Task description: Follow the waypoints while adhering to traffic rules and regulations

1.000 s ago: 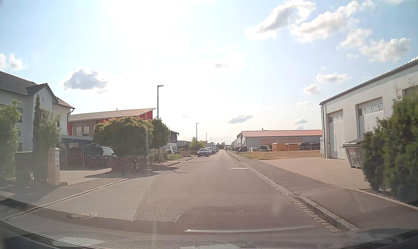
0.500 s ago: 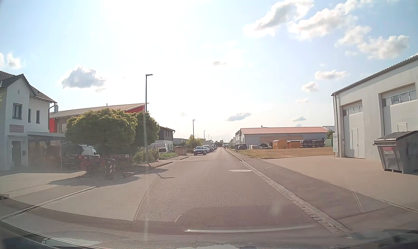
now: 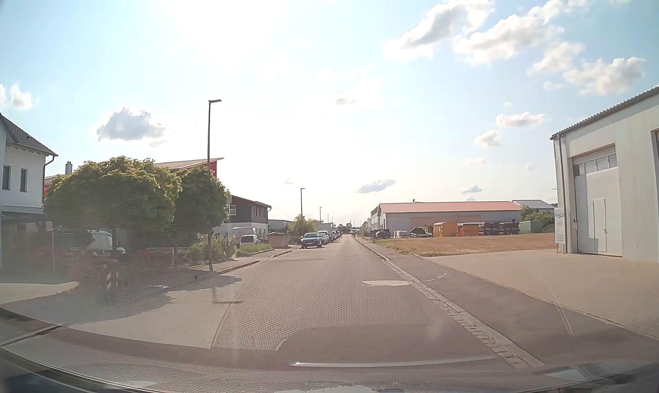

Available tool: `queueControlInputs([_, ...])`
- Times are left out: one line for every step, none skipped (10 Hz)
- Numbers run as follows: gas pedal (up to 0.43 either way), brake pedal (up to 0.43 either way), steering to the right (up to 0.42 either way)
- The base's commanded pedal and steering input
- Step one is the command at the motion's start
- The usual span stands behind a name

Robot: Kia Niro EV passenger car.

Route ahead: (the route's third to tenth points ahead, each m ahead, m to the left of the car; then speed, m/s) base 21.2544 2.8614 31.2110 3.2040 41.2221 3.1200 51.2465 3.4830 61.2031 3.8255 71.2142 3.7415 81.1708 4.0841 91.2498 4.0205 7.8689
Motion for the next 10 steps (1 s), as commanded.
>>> queueControlInputs([0.189, 0.012, -0.006])
queueControlInputs([0.177, 0.012, -0.01])
queueControlInputs([0.157, 0.012, -0.011])
queueControlInputs([0.138, 0.012, -0.012])
queueControlInputs([0.138, 0.012, -0.011])
queueControlInputs([0.138, 0.012, -0.011])
queueControlInputs([0.13, 0.012, -0.01])
queueControlInputs([0.13, 0.012, -0.01])
queueControlInputs([0.11, 0.012, -0.008])
queueControlInputs([0.11, 0.012, -0.003])
